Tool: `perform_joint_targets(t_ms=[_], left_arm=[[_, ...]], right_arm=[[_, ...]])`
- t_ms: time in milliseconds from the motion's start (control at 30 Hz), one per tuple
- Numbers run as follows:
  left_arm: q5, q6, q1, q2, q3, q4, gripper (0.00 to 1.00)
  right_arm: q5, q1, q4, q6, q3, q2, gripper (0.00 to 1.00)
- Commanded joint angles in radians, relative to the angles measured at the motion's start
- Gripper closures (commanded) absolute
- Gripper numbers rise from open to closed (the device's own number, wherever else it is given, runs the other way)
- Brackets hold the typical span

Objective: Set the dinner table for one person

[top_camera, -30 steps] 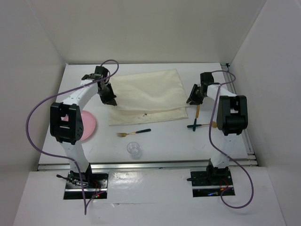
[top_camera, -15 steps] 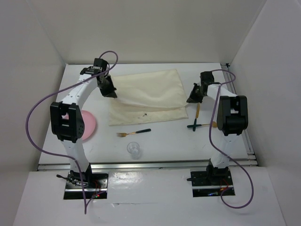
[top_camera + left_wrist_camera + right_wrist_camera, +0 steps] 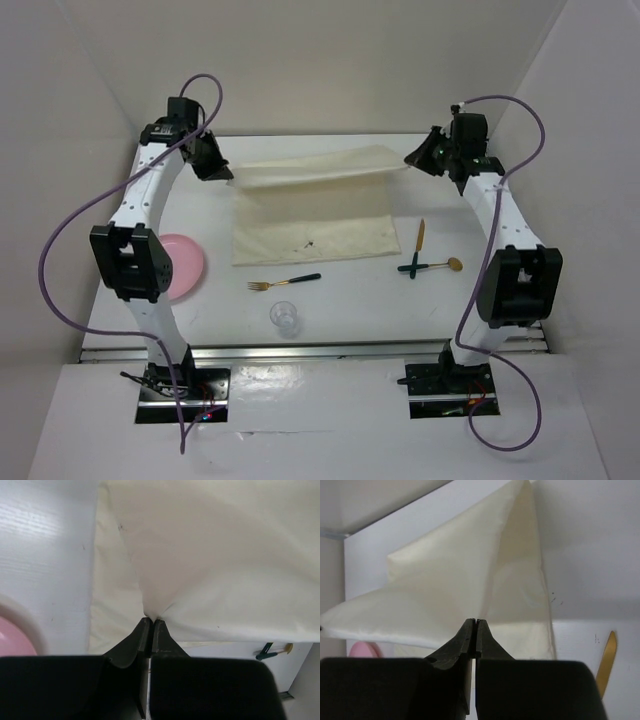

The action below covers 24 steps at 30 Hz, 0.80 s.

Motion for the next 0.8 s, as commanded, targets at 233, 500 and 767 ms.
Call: perform_joint_targets(t_ms=[233,500,767], left_arm=[[0.055,-0.009,0.010,-0.201,-0.396,0.075,1.00],[0.076,-0.018,0.010,-0.218,-0.593,0.155,1.00],[0.055,-0.018,0.010,-0.230,-0.714,0.196,1.00]], right_arm=[[0.018,0.038,-0.001,-0.045,-0.312,-0.151,1.00],[0.068,0.092,-0.029,-0.036,-0.498,-0.173,1.00],[0.120,0.110,-0.029,-0.060,-0.561,-0.151,1.00]])
